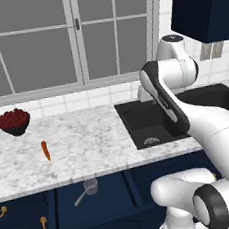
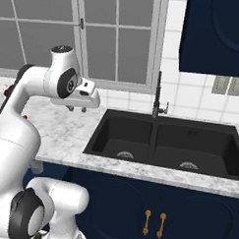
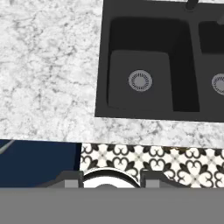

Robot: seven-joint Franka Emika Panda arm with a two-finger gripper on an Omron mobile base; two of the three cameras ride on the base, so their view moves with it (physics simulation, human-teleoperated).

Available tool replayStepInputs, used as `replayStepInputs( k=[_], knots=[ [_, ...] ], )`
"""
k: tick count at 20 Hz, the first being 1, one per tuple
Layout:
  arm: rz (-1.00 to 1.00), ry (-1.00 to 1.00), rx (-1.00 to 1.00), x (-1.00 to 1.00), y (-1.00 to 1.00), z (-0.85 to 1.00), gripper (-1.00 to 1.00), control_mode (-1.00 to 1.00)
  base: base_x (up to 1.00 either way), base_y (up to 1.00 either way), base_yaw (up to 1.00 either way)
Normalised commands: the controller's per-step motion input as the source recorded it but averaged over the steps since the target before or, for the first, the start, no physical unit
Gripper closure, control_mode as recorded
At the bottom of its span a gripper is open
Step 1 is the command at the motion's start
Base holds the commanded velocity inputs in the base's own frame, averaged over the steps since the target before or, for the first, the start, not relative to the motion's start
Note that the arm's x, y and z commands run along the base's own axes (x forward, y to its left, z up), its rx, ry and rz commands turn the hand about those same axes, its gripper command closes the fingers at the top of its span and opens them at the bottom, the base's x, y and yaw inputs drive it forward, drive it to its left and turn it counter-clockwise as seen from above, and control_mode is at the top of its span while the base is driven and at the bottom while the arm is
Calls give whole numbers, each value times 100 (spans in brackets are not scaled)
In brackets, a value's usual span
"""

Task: Pick the measuring cup from the drawer and place it on the counter.

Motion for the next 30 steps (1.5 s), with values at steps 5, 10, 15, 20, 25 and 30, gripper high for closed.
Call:
replayStepInputs(
  k=[5, 10, 15, 20, 25, 30],
  knots=[
    [0, 0, 0, -42, -2, -7, -100, -100, 0, 0, 0],
    [1, 0, 0, -74, -1, -52, -100, -100, 0, 0, 0],
    [7, 0, -1, -38, 0, -66, -100, -100, 0, 0, 0],
    [11, 0, 0, -11, 0, -65, -100, -100, 0, 0, 0],
    [4, 0, 0, -5, -1, -21, -100, 100, -1, -17, 10],
    [0, 0, 0, 0, 0, 0, -100, 100, 0, -78, 45]
  ],
)
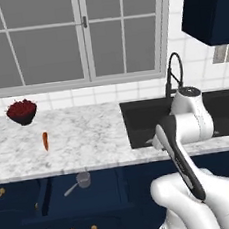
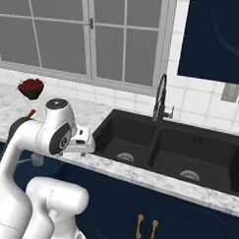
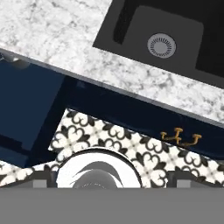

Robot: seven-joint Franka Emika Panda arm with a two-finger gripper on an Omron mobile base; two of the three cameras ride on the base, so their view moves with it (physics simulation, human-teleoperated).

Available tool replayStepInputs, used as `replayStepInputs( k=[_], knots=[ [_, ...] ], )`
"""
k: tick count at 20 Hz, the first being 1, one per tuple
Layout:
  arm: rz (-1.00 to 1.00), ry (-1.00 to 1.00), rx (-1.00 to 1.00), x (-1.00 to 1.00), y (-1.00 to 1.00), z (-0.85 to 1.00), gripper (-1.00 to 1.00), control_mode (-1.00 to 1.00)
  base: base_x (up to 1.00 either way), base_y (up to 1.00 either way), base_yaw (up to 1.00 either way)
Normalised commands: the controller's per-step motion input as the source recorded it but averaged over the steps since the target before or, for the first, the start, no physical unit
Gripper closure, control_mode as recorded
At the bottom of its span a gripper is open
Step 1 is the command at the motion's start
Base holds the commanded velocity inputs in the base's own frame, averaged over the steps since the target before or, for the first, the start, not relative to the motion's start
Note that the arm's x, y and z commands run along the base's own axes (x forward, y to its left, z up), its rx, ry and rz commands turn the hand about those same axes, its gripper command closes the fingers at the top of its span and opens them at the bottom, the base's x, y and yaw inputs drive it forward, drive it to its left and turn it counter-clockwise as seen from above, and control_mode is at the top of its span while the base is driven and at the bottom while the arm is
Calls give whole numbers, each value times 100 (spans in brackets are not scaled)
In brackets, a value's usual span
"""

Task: Pick the measuring cup from the drawer and place it on the counter.

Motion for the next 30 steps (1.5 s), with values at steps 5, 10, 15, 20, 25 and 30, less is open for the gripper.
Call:
replayStepInputs(
  k=[5, 10, 15, 20, 25, 30],
  knots=[
    [0, 0, 0, 0, 0, 0, -100, 100, 5, -30, 45],
    [13, 0, -4, 29, 51, -20, -100, -100, 14, 23, 14],
    [12, 0, -4, 38, 56, -32, -100, -100, 0, 0, 0],
    [3, 5, 0, 8, 95, -51, -100, -100, 0, 0, 0],
    [-1, 8, 5, -1, 85, -36, -100, -100, 0, 0, 0],
    [-23, 7, 12, 0, 72, -19, -100, -100, 0, 0, 0]
  ],
)
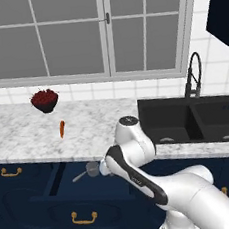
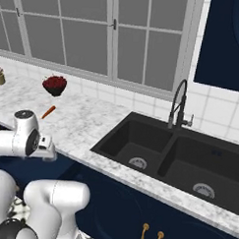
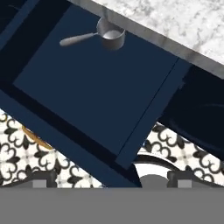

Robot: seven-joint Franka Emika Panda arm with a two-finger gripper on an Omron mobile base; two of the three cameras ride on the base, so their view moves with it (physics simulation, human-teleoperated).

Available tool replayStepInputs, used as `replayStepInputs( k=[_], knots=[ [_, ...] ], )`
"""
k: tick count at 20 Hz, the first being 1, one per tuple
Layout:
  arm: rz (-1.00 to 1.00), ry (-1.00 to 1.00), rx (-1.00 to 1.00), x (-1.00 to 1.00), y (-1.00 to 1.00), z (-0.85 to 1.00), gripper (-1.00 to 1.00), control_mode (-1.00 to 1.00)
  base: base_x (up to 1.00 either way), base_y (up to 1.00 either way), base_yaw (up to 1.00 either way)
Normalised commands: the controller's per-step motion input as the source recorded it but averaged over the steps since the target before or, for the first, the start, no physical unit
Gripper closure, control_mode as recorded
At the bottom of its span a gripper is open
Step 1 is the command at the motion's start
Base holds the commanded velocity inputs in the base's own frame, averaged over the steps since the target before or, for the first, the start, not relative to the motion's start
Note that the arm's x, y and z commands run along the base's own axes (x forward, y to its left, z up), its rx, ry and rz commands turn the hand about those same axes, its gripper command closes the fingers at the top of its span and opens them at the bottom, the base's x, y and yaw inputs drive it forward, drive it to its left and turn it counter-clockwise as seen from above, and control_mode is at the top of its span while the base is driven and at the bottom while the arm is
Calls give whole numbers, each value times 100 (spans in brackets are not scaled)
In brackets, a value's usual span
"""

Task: Pick the measuring cup from the drawer and place it on the counter.

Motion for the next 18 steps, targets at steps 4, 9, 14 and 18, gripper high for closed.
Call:
replayStepInputs(
  k=[4, 9, 14, 18],
  knots=[
    [-23, 14, 7, 18, 69, -26, -100, -100, 0, 0, 0],
    [-9, 9, 0, 48, 46, -41, -100, -100, 0, 0, 0],
    [-3, 16, -3, 45, 22, -43, -100, -100, 0, 0, 0],
    [-3, 33, -10, 5, 29, -70, -100, -100, 0, 0, 0]
  ],
)
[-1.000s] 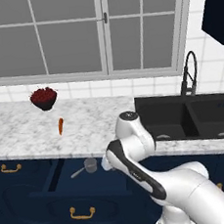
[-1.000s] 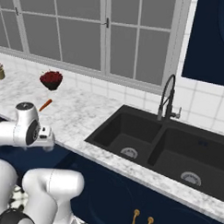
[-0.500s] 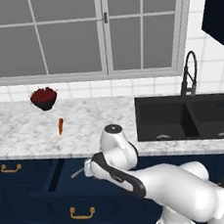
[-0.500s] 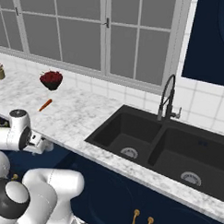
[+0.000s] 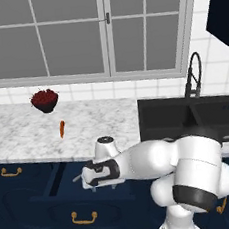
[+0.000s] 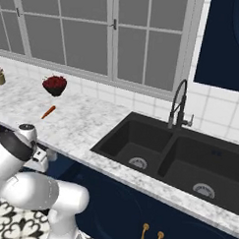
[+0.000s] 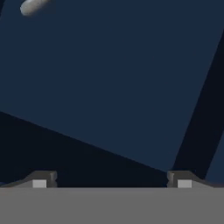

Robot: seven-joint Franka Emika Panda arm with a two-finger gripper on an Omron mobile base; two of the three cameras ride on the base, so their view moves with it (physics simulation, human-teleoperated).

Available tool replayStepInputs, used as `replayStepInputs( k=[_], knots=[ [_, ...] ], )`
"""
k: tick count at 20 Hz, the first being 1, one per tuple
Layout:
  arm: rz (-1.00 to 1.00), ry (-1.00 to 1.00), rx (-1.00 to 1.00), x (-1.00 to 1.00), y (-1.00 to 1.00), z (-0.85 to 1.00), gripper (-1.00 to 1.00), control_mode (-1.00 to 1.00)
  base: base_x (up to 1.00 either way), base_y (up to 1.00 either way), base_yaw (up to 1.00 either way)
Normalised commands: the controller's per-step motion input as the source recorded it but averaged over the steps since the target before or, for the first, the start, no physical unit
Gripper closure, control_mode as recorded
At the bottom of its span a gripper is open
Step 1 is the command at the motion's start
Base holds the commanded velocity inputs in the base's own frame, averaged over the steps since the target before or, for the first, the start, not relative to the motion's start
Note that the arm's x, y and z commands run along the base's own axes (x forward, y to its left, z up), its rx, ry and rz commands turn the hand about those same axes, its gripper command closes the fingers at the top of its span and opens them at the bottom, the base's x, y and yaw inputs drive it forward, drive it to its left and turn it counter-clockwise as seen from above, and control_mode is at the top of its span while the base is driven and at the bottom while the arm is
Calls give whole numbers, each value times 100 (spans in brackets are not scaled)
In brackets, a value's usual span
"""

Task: Pick the measuring cup from the drawer and place it on the counter.

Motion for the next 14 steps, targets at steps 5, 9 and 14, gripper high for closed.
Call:
replayStepInputs(
  k=[5, 9, 14],
  knots=[
    [0, 33, -5, -80, 38, -78, -100, -100, 0, 0, 0],
    [5, 18, 0, -100, 23, -33, -100, -100, 0, 0, 0],
    [13, 0, -2, -100, 46, 18, -100, -100, 0, 0, 0]
  ],
)
